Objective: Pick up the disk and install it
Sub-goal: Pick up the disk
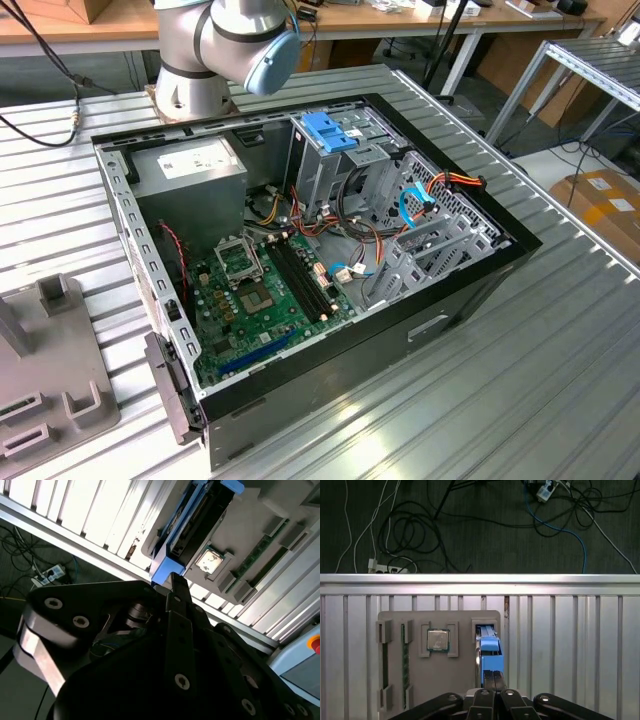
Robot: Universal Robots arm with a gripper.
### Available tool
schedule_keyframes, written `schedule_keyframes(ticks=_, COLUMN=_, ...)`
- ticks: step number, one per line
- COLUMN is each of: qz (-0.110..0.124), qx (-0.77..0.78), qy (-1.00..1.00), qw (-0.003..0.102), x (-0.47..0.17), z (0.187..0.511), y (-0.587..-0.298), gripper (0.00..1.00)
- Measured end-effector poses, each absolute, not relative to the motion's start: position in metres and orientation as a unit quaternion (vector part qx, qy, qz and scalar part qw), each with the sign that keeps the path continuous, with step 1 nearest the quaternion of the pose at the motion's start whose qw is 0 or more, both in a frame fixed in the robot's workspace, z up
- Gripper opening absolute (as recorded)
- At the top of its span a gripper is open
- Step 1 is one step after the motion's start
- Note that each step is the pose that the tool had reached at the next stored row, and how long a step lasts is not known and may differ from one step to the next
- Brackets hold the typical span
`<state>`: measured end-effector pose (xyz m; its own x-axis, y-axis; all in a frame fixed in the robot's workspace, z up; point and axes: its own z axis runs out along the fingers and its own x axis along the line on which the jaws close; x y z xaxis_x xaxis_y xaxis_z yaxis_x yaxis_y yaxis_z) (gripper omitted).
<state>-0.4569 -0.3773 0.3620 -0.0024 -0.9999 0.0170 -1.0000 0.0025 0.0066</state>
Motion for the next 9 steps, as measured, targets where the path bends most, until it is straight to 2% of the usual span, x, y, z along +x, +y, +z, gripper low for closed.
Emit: schedule_keyframes(ticks=9, qz=0.004, qx=0.706, qy=-0.708, qw=0.008, x=-0.4558, z=0.3620, y=-0.3773, gripper=0.11)
